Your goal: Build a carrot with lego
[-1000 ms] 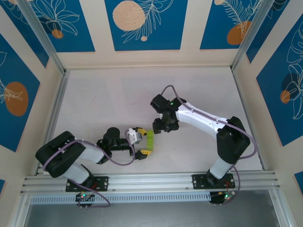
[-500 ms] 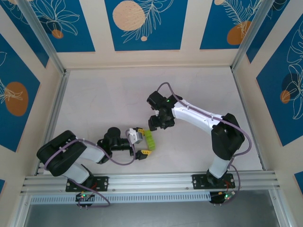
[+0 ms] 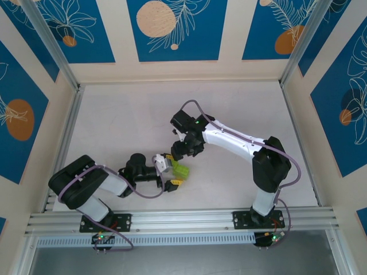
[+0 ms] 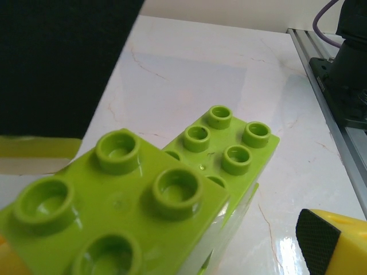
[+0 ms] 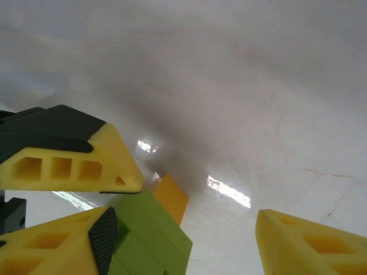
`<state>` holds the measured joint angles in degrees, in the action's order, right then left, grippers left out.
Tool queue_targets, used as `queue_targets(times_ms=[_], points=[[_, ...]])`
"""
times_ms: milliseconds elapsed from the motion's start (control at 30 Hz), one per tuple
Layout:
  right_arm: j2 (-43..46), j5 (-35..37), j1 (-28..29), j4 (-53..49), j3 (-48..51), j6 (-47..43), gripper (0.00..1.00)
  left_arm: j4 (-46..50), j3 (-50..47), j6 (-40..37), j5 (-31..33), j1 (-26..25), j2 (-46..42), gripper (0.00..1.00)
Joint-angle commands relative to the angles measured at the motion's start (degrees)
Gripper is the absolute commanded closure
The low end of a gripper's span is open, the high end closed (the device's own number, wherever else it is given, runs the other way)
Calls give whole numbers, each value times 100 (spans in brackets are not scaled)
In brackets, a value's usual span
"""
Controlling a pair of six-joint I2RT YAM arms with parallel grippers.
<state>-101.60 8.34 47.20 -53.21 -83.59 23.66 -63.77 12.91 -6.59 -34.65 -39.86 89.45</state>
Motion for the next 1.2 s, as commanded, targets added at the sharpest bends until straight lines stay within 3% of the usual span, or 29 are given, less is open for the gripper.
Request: queue_targets(times_ms=[0, 133, 400, 733, 1167], points=[[1, 20, 44, -164, -194, -87, 34, -180, 107, -103, -79, 64, 33, 1], [208, 673, -175, -214, -212, 251, 32, -122, 180, -194, -121, 72, 51, 1], [-184, 1669, -1271, -559, -610, 926, 29, -221, 353, -233, -400, 265, 174, 3], [-1191, 1136, -2078, -32, -894, 1118, 31, -269, 581, -167, -943, 365, 428, 13], [-2035, 821, -2250, 106, -1496, 1333, 37, 5, 625, -334, -1095, 366, 486, 32]])
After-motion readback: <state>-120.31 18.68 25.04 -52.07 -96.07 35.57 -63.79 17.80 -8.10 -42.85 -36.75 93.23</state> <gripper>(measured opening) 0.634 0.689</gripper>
